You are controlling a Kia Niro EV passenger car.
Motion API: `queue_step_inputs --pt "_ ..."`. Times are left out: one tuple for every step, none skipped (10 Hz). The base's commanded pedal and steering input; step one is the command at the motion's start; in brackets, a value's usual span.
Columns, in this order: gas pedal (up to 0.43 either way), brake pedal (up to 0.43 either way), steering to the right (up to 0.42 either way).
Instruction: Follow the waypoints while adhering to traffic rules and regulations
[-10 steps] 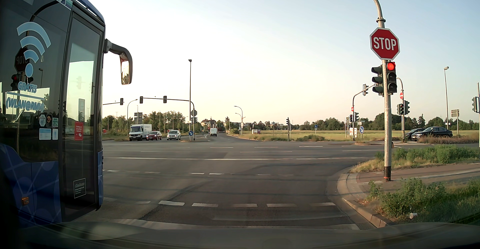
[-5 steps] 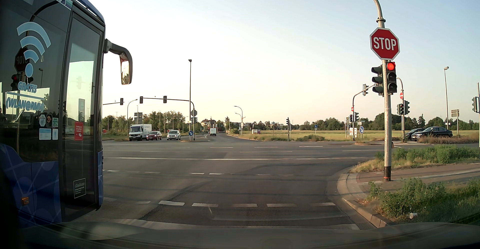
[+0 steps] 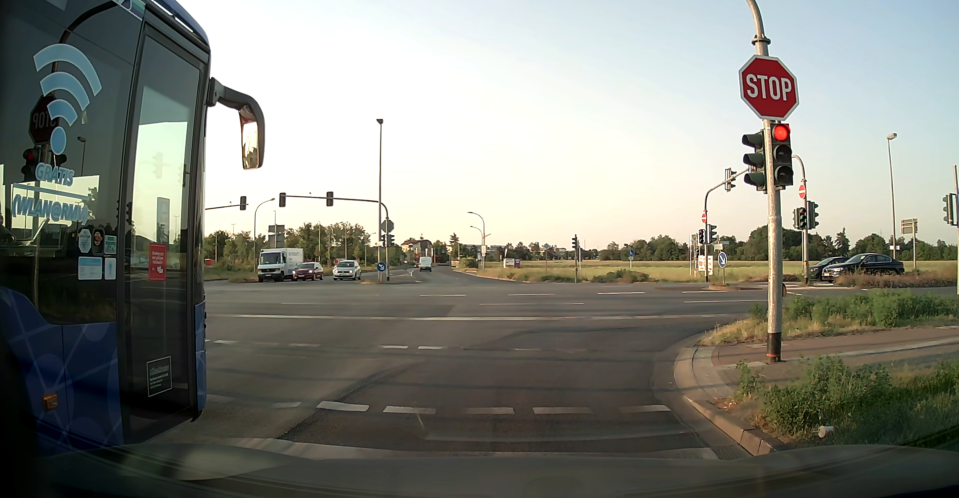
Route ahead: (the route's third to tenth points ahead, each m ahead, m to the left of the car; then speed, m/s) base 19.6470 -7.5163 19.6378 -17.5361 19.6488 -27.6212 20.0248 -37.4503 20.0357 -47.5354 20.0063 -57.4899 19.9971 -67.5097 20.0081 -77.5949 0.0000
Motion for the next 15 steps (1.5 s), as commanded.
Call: queue_step_inputs --pt "0.000 0.396 0.004" --pt "0.000 0.390 0.004" --pt "0.000 0.396 0.004" --pt "0.000 0.390 0.004" --pt "0.000 0.390 0.004" --pt "0.000 0.390 0.004" --pt "0.000 0.390 0.004" --pt "0.000 0.390 0.004" --pt "0.000 0.390 0.004" --pt "0.000 0.390 0.004" --pt "0.000 0.390 0.004" --pt "0.000 0.390 0.004" --pt "0.000 0.390 0.004" --pt "0.000 0.390 0.004" --pt "0.000 0.390 0.004"
